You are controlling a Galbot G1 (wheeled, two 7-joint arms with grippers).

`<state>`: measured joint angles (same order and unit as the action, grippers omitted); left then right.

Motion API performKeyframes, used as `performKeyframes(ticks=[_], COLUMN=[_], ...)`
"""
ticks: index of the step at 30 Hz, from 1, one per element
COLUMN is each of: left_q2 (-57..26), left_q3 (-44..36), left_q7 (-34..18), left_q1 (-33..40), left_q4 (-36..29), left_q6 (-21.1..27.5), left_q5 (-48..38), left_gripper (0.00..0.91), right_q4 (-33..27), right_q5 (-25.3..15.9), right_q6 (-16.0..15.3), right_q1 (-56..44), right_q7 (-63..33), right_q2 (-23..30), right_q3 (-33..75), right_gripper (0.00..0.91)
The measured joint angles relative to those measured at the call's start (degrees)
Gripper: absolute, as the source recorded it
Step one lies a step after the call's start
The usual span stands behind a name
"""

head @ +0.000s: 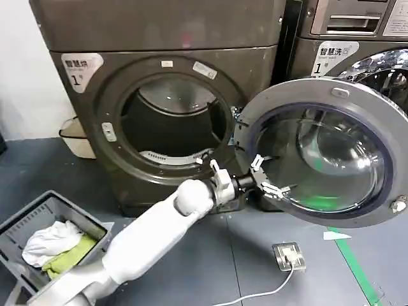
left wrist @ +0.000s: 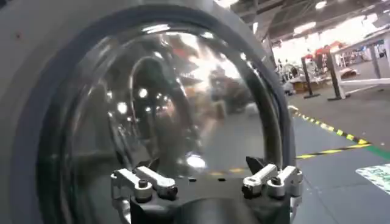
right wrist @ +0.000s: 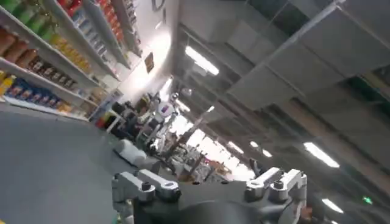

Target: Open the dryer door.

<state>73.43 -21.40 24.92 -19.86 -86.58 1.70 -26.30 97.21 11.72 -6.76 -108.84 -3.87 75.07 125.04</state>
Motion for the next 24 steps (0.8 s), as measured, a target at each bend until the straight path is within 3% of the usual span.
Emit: performKeyframes(ticks=[11, 19, 24], left_q2=[-11.06, -22.12, -29.55], left_q3=[6.84, 15.47, 24.51], left_q7=[-1.82, -8.21, -11.24], left_q1=[-9.50, -19.92, -30.06], left_q4=[-16.90, -30.39, -37.54], left_q6=[2.88, 7.40, 10.24], left_q5=[-2.54, -7.18, -7.40], left_gripper=[0.907, 0.907, 0.907], right_q4=[1.11, 2.65, 3.24], right_q5=[4.25, 4.39, 4.23], right_q6=[-3.14, -4.17, -3.99], right_q1=[0.85, 2.60, 4.02], right_q7=[1.11, 2.50, 3.58], right_q2=[-0.72, -0.95, -0.86], right_q3=[0.08, -0.13, -0.97], right_gripper=[0.907, 0.907, 0.907])
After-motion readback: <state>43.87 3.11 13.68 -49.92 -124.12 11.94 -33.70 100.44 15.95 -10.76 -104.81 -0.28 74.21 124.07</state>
